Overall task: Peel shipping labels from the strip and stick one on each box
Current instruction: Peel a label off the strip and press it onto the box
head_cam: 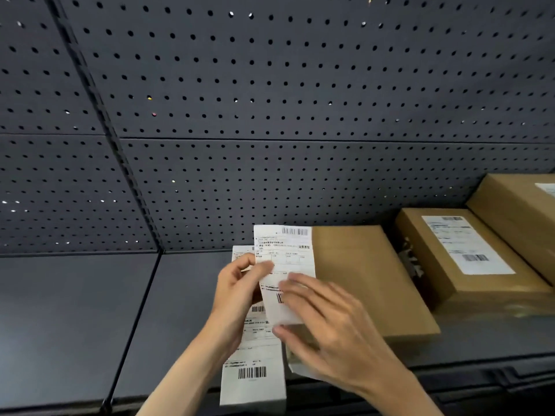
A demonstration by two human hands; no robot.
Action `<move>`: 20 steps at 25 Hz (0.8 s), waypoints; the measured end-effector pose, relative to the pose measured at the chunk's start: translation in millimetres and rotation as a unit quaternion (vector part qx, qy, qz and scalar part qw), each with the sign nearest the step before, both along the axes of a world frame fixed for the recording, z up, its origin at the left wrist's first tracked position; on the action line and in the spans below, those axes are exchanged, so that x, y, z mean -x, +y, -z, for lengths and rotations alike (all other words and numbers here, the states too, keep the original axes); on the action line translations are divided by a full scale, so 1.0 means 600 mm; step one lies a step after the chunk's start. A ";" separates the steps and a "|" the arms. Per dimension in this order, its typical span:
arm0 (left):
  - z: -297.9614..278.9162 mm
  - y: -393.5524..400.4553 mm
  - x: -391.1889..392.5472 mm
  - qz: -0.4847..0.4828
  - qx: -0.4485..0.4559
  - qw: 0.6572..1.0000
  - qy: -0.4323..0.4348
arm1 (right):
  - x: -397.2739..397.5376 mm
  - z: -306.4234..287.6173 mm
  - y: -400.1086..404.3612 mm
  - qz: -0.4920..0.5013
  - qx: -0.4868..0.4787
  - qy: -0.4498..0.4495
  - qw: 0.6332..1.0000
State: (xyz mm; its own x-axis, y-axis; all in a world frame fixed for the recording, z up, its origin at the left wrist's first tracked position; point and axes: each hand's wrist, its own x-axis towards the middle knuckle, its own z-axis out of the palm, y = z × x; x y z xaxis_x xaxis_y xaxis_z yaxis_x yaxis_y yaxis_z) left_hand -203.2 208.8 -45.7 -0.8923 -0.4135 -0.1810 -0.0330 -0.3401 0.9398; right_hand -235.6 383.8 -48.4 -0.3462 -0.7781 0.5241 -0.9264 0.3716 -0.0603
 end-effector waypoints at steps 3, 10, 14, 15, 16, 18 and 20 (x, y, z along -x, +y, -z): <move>0.004 0.020 -0.001 -0.004 0.015 1.000 -0.011 | 0.011 0.003 0.029 0.099 0.181 -0.233 0.950; 0.006 0.066 0.010 0.040 -0.019 0.999 -0.006 | 0.060 0.008 0.053 0.209 0.331 -0.595 0.702; 0.009 0.074 0.027 0.034 0.088 0.995 -0.009 | 0.072 0.003 0.076 0.217 0.363 -0.591 0.687; 0.010 0.075 0.032 0.033 0.118 0.992 -0.016 | 0.079 0.002 0.083 0.218 0.368 -0.585 0.689; 0.011 0.078 0.037 0.032 0.132 0.990 -0.027 | 0.085 0.002 0.089 0.216 0.369 -0.583 0.690; 0.012 0.087 0.046 0.028 0.126 0.991 -0.043 | 0.093 0.002 0.098 0.211 0.358 -0.589 0.693; 0.013 0.098 0.056 0.016 0.115 0.992 -0.050 | 0.100 0.003 0.104 0.213 0.350 -0.588 0.698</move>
State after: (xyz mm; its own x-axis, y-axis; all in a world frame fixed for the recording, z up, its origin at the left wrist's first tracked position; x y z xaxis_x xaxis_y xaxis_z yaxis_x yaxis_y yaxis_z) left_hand -236.7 267.4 -53.5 -0.8882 -0.4255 -0.1733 -0.1369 -0.1150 0.9839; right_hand -295.4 446.4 -50.1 -0.9788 -0.1685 -0.1168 0.1015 0.0969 -0.9901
